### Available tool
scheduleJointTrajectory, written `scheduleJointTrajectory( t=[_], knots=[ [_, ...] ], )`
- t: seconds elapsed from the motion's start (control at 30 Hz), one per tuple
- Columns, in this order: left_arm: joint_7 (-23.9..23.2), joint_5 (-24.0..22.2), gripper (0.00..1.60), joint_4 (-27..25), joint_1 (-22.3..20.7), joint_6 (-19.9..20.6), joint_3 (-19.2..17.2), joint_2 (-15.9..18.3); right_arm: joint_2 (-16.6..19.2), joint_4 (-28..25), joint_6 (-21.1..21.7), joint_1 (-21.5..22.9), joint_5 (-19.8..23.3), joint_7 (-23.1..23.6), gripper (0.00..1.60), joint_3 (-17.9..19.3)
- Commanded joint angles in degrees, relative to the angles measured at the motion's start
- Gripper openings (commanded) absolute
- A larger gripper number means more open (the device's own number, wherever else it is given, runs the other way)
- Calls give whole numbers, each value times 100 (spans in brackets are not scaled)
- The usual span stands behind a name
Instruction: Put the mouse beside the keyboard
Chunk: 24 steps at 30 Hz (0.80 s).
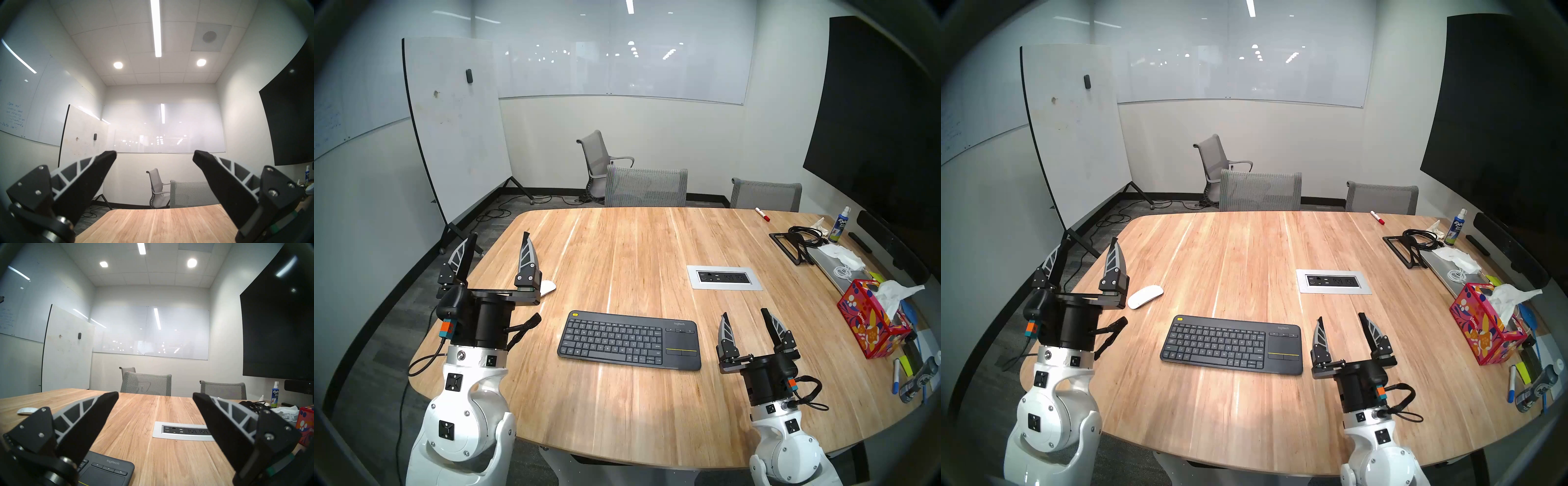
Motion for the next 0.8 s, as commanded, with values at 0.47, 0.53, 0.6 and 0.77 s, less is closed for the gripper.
scheduleJointTrajectory(
  t=[0.47,0.53,0.6,0.77],
  knots=[
    [22,23,160,-140,23,52,22,-23,-1,-94,-8,3,-1,5,160,-8],
    [22,23,160,-140,23,52,22,-24,-2,-94,-8,3,-1,5,160,-8],
    [22,24,160,-140,23,52,22,-24,-2,-94,-8,3,-1,5,160,-8],
    [-69,-119,160,-91,0,-71,2,42,-2,-94,-8,3,-1,5,160,-7]
  ],
)
